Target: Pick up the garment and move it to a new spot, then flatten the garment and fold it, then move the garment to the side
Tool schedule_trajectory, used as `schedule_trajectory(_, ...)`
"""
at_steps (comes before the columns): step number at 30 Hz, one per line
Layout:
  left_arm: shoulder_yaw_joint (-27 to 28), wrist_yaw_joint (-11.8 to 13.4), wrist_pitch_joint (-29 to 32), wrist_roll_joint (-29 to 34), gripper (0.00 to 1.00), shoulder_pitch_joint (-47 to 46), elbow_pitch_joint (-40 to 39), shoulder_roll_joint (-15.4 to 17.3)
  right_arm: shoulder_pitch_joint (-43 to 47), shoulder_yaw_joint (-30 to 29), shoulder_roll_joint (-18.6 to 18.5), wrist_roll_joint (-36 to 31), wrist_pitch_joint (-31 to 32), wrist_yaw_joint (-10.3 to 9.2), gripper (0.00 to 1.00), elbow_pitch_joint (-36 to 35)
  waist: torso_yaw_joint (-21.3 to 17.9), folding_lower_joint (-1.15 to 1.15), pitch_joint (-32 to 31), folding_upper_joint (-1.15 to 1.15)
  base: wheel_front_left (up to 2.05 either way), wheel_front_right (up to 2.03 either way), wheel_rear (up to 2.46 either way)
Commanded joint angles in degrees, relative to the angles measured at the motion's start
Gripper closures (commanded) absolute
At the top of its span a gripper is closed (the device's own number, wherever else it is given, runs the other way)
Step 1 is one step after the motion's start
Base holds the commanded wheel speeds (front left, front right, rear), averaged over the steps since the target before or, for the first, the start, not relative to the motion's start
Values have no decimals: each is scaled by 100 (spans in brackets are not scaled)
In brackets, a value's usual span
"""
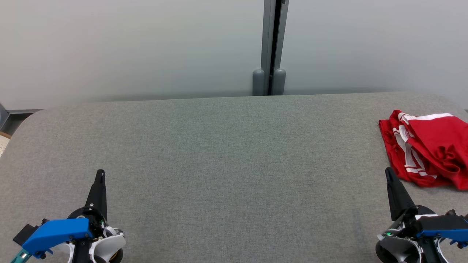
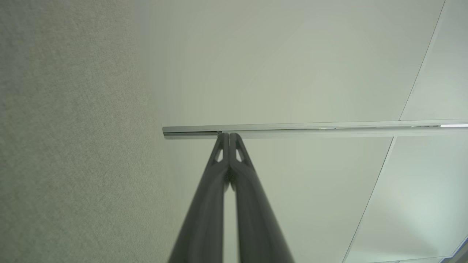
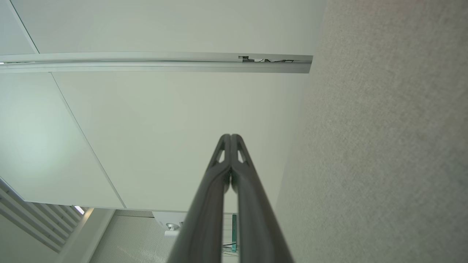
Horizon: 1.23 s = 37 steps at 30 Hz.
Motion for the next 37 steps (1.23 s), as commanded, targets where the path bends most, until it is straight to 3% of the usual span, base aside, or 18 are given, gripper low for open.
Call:
schedule_trajectory(1,17,-22,24,-15,100,-60,-20,-5,-53,-12,-7,14,12,4,100,7,0,0,0,0,0,0,0)
schedule_trajectory(37,16,-22,23,-16,100,-60,-21,-5,-53,-11,-7,15,10,4,100,7,0,0,0,0,0,0,0)
